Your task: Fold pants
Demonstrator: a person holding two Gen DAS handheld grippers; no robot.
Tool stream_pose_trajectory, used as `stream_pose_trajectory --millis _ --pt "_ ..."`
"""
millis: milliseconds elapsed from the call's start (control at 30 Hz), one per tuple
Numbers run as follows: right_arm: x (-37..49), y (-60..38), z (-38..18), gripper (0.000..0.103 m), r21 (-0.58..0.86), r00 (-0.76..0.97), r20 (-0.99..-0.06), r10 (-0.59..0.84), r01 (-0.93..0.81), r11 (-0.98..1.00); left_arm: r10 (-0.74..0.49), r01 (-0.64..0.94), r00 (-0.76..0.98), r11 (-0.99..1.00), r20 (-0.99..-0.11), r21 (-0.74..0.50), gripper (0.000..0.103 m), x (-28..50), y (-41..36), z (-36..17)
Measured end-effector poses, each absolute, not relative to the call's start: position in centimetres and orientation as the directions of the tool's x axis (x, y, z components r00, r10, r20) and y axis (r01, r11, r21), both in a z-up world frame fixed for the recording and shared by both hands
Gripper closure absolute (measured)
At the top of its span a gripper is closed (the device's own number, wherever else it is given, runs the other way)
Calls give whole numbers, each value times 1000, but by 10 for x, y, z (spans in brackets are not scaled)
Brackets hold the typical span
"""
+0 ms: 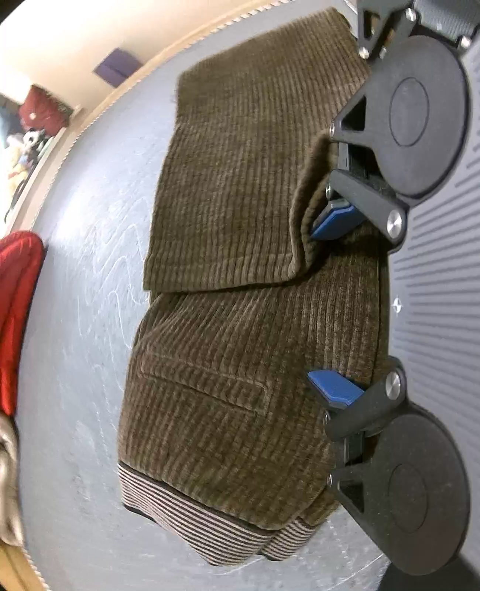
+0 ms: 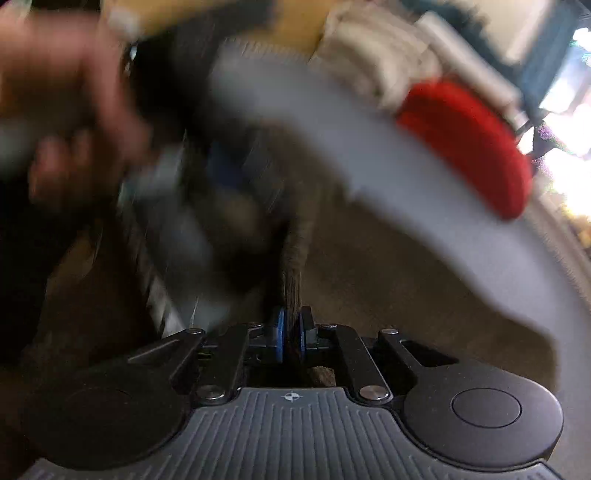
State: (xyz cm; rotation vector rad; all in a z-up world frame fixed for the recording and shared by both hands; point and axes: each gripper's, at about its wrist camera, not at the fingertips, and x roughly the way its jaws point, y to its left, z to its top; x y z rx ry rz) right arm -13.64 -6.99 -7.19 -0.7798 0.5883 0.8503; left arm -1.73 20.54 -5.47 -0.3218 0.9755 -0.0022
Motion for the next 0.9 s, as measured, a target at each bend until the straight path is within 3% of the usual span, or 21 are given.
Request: stream_pose_trajectory --millis 133,200,333,533,600,633,800,900 --pt "-122 -83 -63 85 -299 532 -731 427 -812 501 -193 -214 572 903 -797 -372 21 -22 230 -53" --pt "-126 -86 -59 84 -275 510 -729 456 -829 486 -220 -266 587 857 -779 -442 21 -24 246 -52" --pt "-131 -80 -64 80 -337 547 -704 452 -818 466 -264 -331 609 773 -748 -541 21 -27 267 -55" --pt "-113 -93 -78 80 -335 545 -738 397 -807 486 -276 -281 631 790 -725 -545 21 -32 261 -46" --pt "-109 -102 -79 90 -340 533 -767 357 -809 479 -283 -259 635 799 -719 -543 21 -33 256 -44" --pt "-106 -106 -79 101 -346 542 -769 339 -798 493 -283 -253 633 803 -720 -539 21 -33 253 -44" --pt "-113 -153 -55 101 -385 636 -705 315 -715 583 -296 -259 617 799 -730 -543 21 -25 244 -51" --pt "-123 -185 -45 87 -485 745 -614 262 -618 619 -306 -264 608 793 -733 -550 21 -22 240 -55"
